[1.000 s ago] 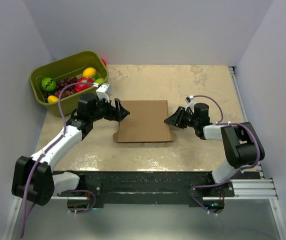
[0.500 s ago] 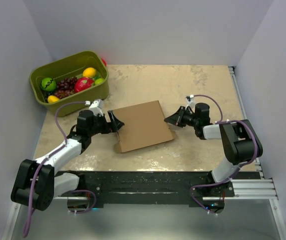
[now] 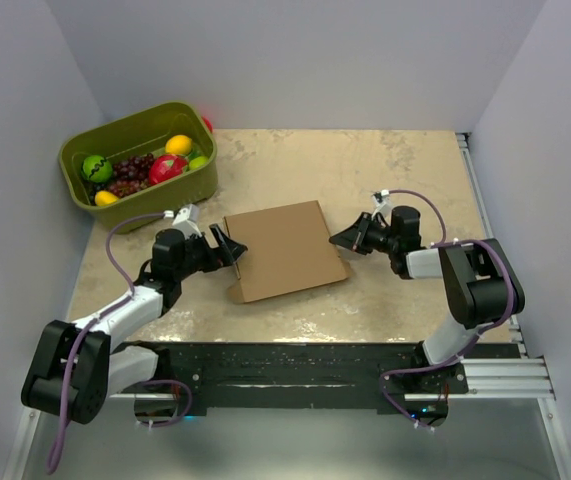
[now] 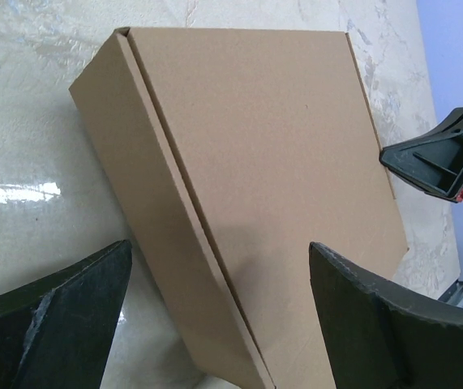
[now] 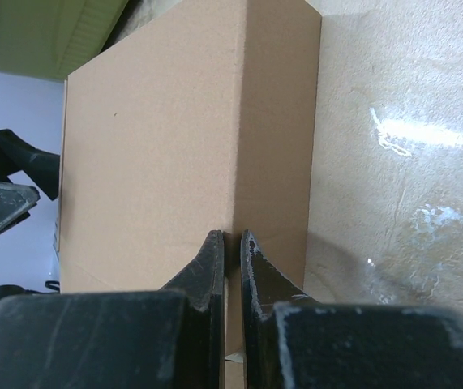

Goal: Fold the paper box

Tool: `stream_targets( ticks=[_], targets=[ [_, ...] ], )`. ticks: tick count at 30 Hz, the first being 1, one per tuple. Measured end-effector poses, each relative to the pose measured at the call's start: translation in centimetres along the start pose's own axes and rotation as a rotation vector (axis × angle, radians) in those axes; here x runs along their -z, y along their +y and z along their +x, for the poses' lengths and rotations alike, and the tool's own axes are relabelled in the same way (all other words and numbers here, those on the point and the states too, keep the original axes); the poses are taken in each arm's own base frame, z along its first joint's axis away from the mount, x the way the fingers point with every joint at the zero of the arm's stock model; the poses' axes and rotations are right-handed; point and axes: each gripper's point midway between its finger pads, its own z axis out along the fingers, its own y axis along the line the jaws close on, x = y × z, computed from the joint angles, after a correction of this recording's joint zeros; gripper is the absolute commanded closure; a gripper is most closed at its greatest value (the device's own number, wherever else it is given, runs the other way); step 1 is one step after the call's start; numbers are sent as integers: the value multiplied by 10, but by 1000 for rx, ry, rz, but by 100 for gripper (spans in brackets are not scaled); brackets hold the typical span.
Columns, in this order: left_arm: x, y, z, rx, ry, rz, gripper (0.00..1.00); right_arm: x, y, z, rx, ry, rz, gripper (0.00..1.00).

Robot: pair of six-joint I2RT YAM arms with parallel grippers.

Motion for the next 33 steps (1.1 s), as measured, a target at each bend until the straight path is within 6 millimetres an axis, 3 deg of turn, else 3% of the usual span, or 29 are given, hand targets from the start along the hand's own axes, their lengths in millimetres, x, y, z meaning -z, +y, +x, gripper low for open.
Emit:
stream_targets(
  ticks=[9,16,22,33],
  targets=[
    [1,-6,-4,33,-31,30,5,2,-3,-2,-11,-4,19,100],
    [4,1,13,86,-12,37,5,4,-4,-4,-16,-7,25,100],
    [1,-4,17,117,-8,91,7,4,-5,-4,-18,-8,26,100],
    [-9,-14,26,182,19,186,19,4,-5,-4,-18,-9,26,100]
  ],
)
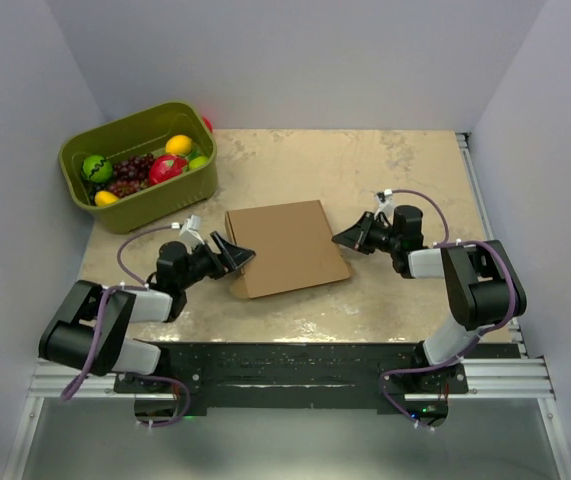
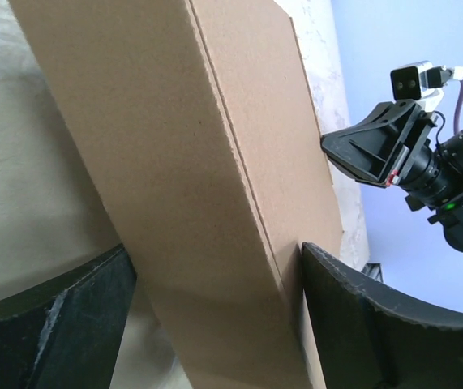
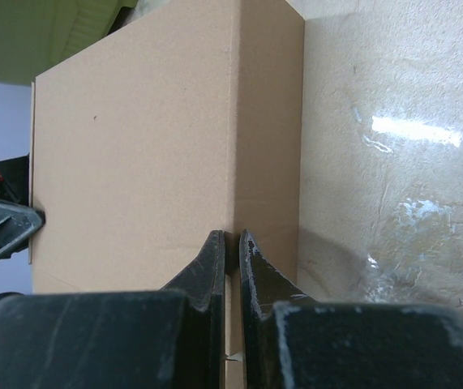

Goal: Fold the paper box

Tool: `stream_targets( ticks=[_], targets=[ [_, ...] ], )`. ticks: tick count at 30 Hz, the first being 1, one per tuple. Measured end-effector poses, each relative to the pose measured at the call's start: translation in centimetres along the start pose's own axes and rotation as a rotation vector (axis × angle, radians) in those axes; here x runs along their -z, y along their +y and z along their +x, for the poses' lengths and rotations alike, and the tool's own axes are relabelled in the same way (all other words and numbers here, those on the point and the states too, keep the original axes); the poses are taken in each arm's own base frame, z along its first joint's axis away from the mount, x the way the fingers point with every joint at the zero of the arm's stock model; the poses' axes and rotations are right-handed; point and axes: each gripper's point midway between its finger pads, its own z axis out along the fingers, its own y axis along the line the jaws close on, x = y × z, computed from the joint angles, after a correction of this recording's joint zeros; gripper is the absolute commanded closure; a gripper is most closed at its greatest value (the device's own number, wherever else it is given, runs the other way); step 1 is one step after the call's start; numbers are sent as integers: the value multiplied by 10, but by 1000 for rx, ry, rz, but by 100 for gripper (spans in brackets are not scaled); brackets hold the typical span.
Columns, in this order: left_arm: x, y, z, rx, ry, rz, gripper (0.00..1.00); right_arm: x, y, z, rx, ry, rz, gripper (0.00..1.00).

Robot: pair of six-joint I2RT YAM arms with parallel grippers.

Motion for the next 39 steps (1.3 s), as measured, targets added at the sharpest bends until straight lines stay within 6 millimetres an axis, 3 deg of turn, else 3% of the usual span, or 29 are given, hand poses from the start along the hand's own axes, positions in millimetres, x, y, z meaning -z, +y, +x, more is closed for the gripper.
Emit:
stream_targets(
  ticks=[6,11,12,15,17,20,24,27,31,37,39],
  targets=[
    [-10,0,10,56,23,20,40,2,-3,-5,-2,-15,8,100],
    [-12,-3,6,60,11,27,57,2,-4,-5,-3,-17,9,99],
    [-13,-3,5,59,10,27,58,2,-4,-6,-4,-17,10,95],
    [-14,-5,3,63,5,29,64,3,-4,-7,-1,-22,11,72],
    [-15,-6,1,64,5,32,70,5,-4,-8,3,-30,23,51],
    [-18,-10,1,64,19,40,79,13,-13,-6,0,-40,89,29],
    [-21,-20,2,65,66,67,87,31,-15,-1,24,-33,165,18],
    [-22,-26,1,68,102,90,93,44,-1,-7,97,-51,162,7],
    [-21,-29,-1,83,151,100,99,64,35,-18,304,-110,146,2],
    [-19,-28,-8,118,194,95,100,66,144,14,685,-130,-17,1],
    [-17,-28,-7,132,213,93,100,66,165,22,771,-138,-36,1]
  ],
)
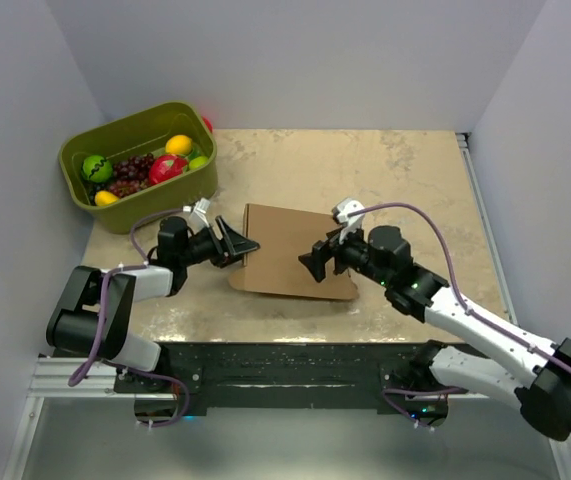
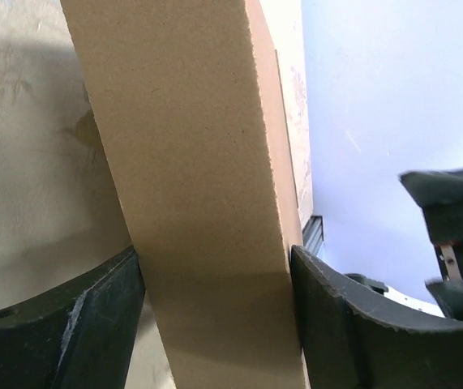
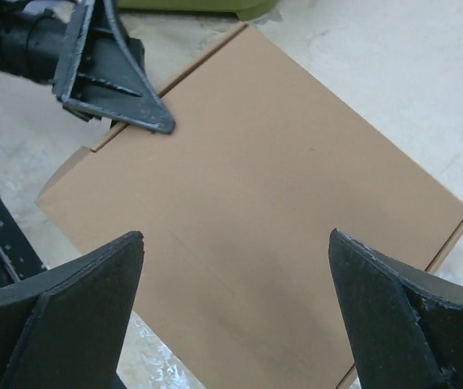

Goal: Fold the paper box

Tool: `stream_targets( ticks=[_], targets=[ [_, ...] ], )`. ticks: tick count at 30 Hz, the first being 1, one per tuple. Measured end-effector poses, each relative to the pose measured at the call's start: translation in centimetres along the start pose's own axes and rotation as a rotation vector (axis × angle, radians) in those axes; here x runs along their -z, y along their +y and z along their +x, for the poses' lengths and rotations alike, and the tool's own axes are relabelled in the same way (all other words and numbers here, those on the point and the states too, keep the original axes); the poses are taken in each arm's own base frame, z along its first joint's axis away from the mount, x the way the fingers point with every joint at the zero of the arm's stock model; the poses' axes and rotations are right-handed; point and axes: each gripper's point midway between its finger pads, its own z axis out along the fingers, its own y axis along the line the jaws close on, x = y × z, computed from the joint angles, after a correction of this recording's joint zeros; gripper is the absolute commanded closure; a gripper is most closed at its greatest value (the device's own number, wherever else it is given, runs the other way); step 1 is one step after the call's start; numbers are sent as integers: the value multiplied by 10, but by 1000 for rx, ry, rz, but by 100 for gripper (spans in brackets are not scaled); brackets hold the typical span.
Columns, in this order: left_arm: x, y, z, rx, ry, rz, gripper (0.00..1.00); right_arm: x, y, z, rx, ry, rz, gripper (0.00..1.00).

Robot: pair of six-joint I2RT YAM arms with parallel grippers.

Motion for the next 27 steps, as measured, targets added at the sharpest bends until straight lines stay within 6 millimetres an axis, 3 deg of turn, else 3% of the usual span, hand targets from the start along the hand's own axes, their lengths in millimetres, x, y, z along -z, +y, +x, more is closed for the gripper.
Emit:
stream_targets(
  ticks=[6,8,12,16,27],
  targets=[
    [7,5,7,52,51,-5,100,-5,65,8,259,29,-26,1],
    [11,6,8,71,64,-4,100,-6,92,18,356,43,-46,1],
    [15,9,12,106,91,-9,100,-10,126,46,544,78,-34,1],
    [16,7,16,144,111,-6,100,-16,134,71,716,111,18,1],
    [23,-7,16,180,113,28,100,-43,123,94,969,103,192,1]
  ],
)
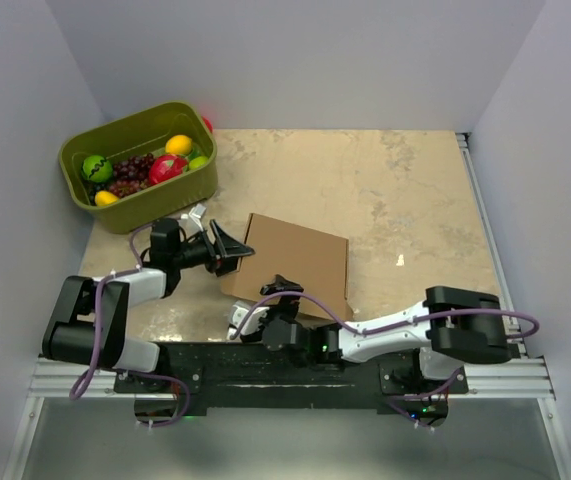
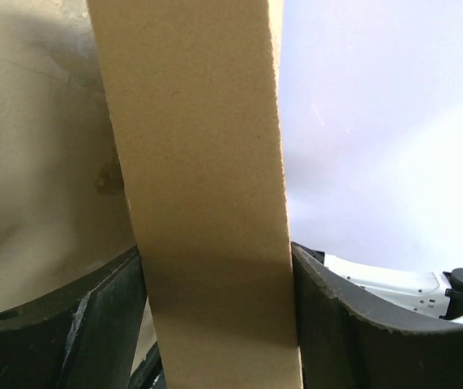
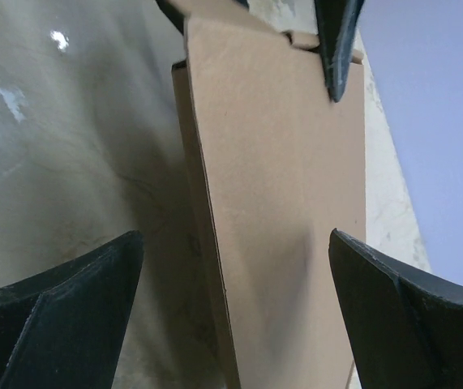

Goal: Fold the paper box

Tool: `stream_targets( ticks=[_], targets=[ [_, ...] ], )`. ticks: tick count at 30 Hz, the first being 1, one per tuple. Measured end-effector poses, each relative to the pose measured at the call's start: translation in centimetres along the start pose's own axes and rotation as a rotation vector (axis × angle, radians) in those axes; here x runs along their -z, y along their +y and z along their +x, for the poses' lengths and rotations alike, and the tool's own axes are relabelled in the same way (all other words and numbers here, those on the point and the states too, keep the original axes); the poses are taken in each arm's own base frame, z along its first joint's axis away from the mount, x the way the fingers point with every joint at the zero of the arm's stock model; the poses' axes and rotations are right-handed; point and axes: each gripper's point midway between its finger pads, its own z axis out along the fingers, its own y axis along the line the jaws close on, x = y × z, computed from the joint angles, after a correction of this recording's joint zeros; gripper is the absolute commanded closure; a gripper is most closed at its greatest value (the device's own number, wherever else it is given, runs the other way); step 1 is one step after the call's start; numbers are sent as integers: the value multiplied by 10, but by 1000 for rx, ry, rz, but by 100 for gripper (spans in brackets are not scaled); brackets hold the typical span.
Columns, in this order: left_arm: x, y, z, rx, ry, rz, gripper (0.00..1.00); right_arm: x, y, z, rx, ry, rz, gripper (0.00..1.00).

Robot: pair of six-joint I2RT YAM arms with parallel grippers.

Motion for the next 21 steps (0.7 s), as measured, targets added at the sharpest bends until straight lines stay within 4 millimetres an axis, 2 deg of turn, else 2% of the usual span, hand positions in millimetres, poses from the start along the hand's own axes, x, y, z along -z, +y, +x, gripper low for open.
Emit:
stream_targets(
  ticks=[9,12,13,16,17,20,21],
  targets=[
    [5,-2,6,8,4,10,100,-14,7,17,91,46,101,2],
    [6,0,7,9,-3,5,100,-18,10,25,127,71,151,11],
    [6,1,8,12,-3,3,100,-19,10,28,138,80,164,21],
    [8,2,10,12,-4,3,100,-21,7,34,152,101,197,35],
    [8,3,10,13,-4,2,100,-22,5,34,143,103,207,45],
    [9,0,8,14,-13,9,100,-24,2,35,144,107,209,58],
    [9,-1,8,14,-16,10,100,-24,1,36,143,108,211,59]
  ],
)
